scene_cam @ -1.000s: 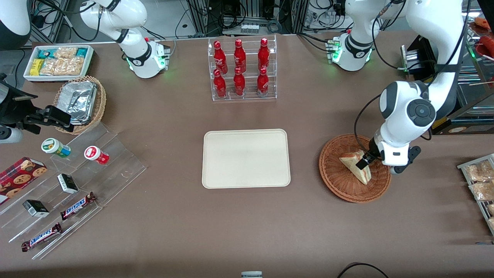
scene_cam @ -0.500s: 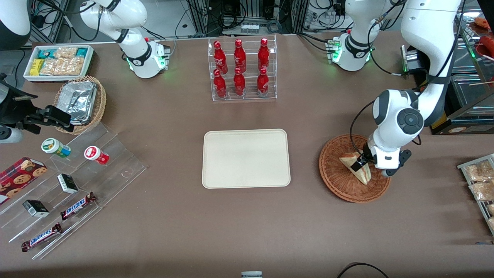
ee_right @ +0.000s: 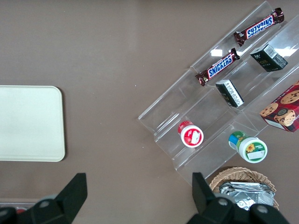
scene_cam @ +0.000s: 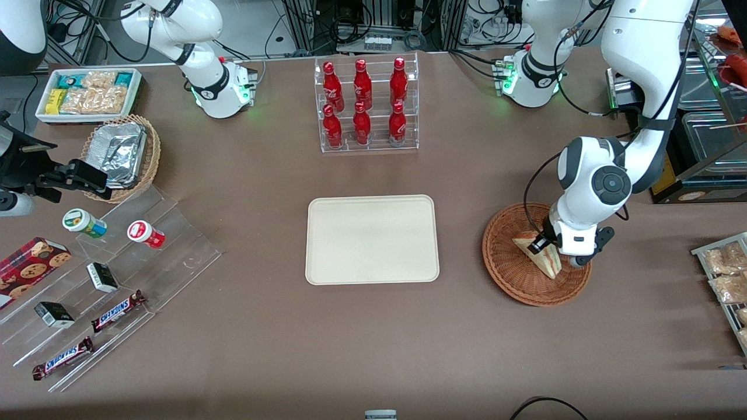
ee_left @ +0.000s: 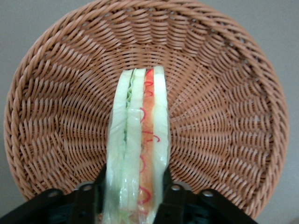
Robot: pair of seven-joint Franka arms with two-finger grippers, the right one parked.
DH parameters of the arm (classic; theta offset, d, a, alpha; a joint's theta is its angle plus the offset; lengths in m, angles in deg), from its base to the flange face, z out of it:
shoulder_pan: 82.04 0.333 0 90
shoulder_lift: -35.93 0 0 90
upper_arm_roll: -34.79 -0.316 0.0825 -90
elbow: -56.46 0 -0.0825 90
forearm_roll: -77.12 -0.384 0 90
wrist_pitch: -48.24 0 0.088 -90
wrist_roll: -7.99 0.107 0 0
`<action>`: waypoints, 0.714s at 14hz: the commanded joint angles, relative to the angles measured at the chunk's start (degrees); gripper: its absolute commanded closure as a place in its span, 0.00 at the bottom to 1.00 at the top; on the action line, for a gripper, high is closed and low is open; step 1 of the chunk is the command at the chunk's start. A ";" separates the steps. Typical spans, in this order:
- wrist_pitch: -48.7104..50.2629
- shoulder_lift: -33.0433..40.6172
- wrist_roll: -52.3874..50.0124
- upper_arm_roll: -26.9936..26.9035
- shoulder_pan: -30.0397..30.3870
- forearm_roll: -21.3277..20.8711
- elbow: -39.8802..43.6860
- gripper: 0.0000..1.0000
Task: Place sandwich from basket to tray
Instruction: 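Lift the sandwich and carry it with the left gripper over the tray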
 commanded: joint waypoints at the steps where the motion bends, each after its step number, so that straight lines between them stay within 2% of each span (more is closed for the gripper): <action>1: 7.14 1.29 -0.88 -0.42 -0.90 -0.39 4.18 1.00; 3: 15.14 3.66 -0.79 -0.16 -1.42 -3.63 7.52 1.00; 6: 30.17 4.64 -0.62 0.10 -7.12 -4.17 16.74 1.00; 10: 30.83 2.89 -0.10 0.10 -17.31 -4.26 20.36 1.00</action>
